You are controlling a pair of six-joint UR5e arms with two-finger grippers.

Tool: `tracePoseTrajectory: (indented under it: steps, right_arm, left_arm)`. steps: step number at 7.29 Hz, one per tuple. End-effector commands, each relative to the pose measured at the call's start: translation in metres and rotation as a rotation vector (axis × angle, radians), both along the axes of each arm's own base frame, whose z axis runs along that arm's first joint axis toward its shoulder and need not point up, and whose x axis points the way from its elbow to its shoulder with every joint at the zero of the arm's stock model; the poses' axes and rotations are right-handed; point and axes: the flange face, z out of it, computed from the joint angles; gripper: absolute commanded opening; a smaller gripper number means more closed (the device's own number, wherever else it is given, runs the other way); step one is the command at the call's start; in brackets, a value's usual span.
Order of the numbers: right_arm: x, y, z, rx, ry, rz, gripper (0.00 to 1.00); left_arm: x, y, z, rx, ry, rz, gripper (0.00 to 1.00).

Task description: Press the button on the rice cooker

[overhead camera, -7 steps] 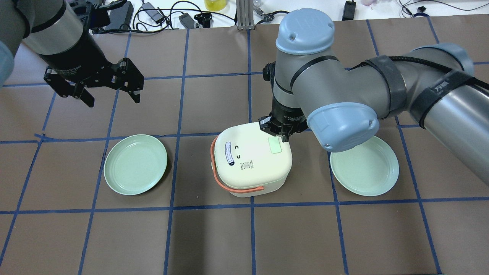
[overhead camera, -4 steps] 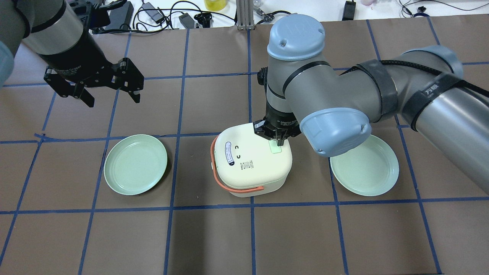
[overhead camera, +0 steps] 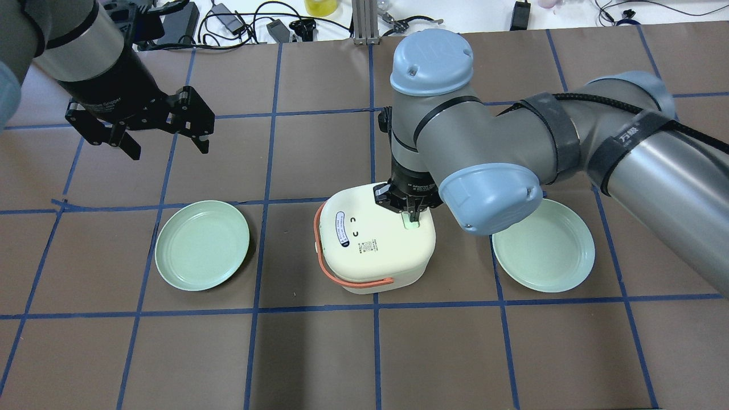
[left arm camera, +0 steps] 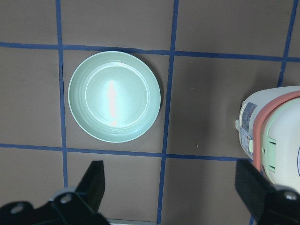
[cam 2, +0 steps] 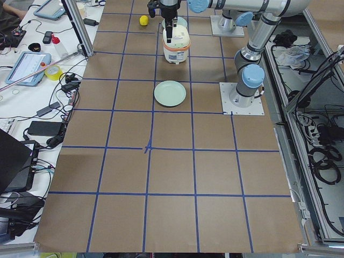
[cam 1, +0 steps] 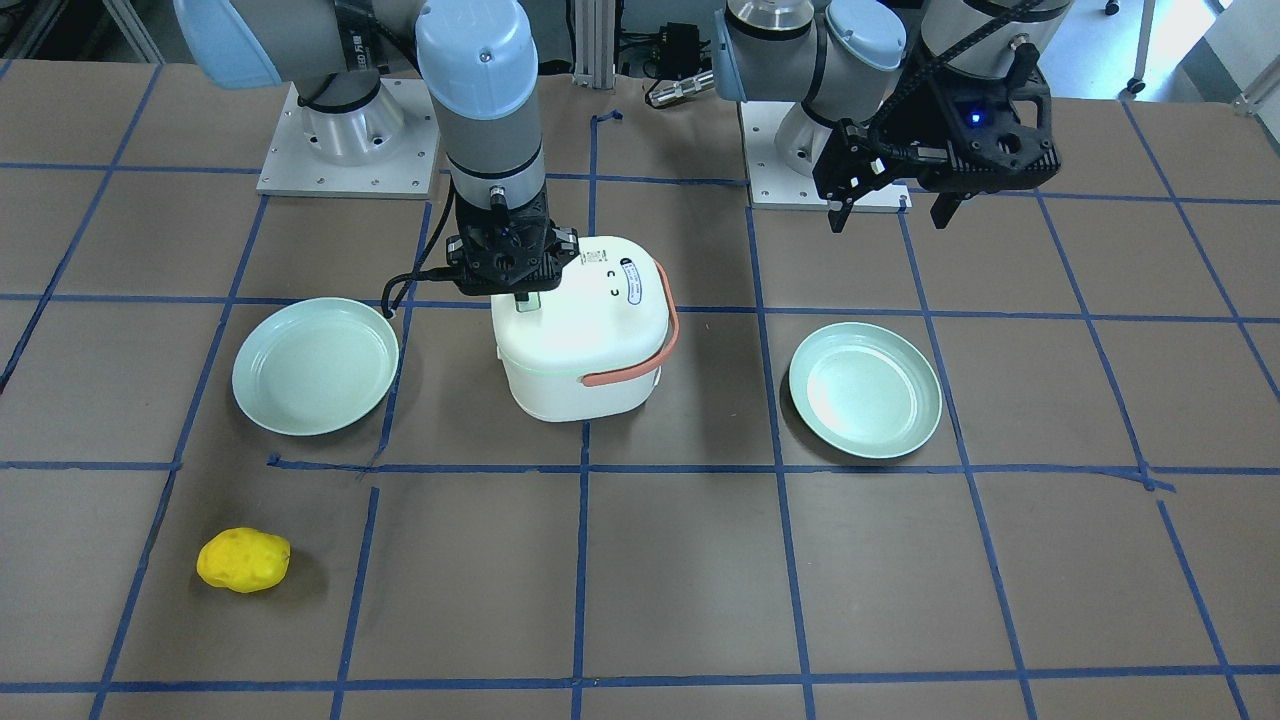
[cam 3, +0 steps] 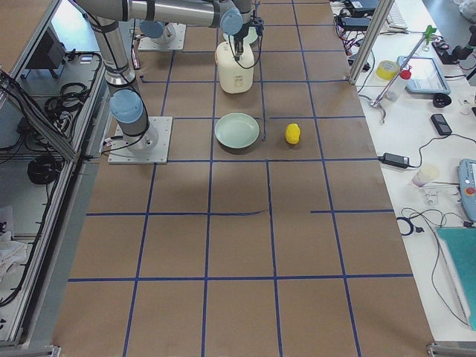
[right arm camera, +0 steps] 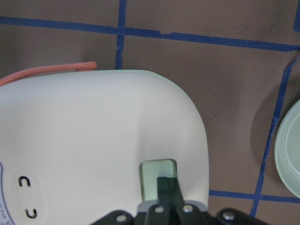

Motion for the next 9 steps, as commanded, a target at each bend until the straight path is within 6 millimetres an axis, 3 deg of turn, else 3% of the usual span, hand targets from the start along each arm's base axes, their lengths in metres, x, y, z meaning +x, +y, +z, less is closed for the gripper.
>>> tracePoseTrajectory:
  steps: [1,2,3,6,9]
  right_arm:
    - [0.003,0.001,-0.002,0.003,0.001,0.008,0.06]
    - [0.003,-0.002,0.007,-0.018,0.003,0.013,0.19]
    - [0.002,-0.003,0.015,-0.035,0.007,0.011,0.99]
    - [-0.015,-0.031,0.067,-0.081,-0.005,-0.031,1.00]
    - [-0.089,-0.072,0.129,-0.067,-0.015,-0.034,1.00]
  left_arm:
    - [0.000,0.000,0.000,0.000,0.000,0.000,1.00]
    - [0.000,0.000,0.000,0.000,0.000,0.000,1.00]
    - [0.000,0.000,0.000,0.000,0.000,0.002,1.00]
    - [0.000,0.000,0.000,0.000,0.000,0.000,1.00]
    - [0.000,0.000,0.000,0.000,0.000,0.000,1.00]
